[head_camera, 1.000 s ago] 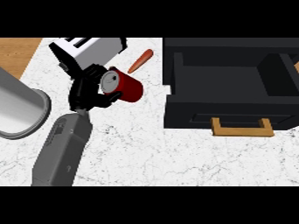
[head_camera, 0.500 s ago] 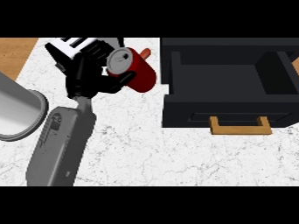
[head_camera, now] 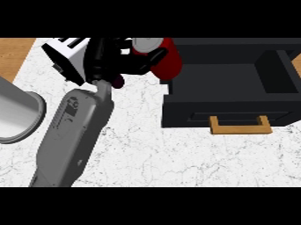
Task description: Pick up the can, place it into the drawer and close the drawer
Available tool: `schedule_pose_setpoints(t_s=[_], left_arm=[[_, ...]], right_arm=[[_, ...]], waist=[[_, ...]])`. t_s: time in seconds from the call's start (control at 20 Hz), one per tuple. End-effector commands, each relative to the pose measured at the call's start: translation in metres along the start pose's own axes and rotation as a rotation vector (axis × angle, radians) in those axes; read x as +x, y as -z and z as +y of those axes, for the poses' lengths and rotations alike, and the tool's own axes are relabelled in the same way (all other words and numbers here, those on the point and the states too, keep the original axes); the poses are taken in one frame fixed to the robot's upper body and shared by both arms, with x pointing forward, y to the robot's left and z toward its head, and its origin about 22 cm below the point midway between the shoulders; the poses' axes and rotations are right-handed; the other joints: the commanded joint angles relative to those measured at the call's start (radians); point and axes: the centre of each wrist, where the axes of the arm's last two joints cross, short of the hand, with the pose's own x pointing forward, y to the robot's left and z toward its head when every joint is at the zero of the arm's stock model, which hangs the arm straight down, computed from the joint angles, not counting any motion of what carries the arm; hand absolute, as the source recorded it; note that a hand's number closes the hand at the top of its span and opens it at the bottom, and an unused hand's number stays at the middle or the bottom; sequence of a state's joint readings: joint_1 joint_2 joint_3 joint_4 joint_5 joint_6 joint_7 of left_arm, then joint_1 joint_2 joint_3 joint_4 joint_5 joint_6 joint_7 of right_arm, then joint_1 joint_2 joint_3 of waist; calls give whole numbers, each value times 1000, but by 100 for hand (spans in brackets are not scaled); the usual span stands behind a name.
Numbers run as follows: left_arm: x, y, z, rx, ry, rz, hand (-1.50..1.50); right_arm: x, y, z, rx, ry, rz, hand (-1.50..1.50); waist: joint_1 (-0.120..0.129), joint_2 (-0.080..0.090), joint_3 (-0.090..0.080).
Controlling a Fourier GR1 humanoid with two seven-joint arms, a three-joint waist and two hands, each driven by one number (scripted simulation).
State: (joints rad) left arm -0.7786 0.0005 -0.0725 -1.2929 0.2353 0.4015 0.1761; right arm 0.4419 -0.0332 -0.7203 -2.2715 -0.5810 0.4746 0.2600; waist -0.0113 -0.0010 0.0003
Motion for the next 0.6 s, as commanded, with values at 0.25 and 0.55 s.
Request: schedule_pose_setpoints(t_s=[0.25, 0.55], left_arm=[[23, 23, -49, -14, 24, -6, 150], [31, 44, -72, -11, 36, 3, 150]], right_arm=[[6, -2, 7, 9, 23, -8, -150], [1, -1, 15, 14, 13, -11, -150]], waist=[[-7, 1, 0], [-17, 3, 0]])
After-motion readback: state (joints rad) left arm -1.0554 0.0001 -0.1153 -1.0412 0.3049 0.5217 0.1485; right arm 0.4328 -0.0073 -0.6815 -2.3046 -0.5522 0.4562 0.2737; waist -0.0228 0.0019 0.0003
